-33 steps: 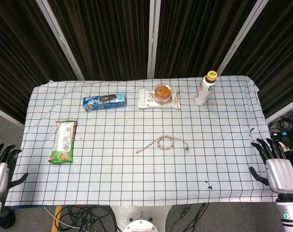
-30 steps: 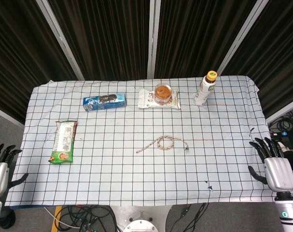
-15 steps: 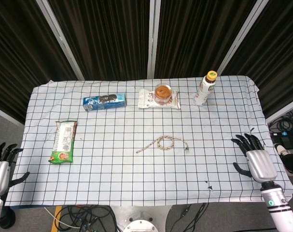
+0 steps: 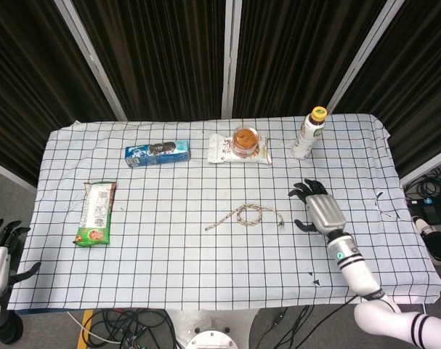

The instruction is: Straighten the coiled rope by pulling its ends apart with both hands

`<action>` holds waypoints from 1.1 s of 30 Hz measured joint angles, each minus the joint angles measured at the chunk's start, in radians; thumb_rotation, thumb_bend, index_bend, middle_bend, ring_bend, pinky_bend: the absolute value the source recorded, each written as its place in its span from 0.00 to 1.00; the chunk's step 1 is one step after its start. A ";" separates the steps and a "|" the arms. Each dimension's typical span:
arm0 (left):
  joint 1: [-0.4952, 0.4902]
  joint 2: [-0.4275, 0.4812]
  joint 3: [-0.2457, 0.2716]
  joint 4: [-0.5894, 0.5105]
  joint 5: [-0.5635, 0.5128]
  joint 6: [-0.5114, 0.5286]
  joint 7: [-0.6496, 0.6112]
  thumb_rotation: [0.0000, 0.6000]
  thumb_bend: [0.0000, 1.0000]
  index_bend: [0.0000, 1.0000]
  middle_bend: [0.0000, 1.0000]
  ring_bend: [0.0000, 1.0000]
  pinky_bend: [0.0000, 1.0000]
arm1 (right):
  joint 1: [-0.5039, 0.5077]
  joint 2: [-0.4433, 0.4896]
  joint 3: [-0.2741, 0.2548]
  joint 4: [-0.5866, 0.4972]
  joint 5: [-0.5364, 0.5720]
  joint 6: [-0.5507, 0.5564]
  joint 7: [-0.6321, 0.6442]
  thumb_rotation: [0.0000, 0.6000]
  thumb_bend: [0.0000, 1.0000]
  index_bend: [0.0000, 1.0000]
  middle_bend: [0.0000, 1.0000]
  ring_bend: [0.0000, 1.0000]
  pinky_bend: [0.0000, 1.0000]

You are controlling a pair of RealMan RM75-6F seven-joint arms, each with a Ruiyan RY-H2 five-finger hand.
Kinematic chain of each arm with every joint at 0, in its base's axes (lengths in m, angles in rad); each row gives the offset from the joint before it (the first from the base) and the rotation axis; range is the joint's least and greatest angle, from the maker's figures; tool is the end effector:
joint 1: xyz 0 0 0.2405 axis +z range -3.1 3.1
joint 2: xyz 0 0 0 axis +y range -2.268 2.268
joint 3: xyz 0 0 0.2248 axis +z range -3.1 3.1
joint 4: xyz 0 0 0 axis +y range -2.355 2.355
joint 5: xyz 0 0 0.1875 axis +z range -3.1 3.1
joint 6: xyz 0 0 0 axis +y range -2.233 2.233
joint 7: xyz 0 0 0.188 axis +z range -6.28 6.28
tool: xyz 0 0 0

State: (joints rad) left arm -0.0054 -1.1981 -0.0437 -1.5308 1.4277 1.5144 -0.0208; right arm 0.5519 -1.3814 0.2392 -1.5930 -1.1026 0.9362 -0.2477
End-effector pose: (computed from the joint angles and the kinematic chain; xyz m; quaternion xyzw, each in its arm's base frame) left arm -0.3093 0.1959 0.1594 -0.5453 -0.4240 -0.3645 0.6245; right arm -0.1751 -0.3455 0.0392 0.6780 -0.4586 0.3619 0.4461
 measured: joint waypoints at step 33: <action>-0.007 -0.014 -0.008 0.049 -0.010 -0.024 -0.047 1.00 0.11 0.24 0.13 0.00 0.00 | 0.177 -0.275 -0.023 0.295 0.236 -0.035 -0.189 1.00 0.30 0.48 0.15 0.00 0.00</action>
State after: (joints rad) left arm -0.0122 -1.2123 -0.0520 -1.4814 1.4181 1.4907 -0.0673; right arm 0.7291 -1.6569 0.2161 -1.2984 -0.8665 0.9009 -0.4368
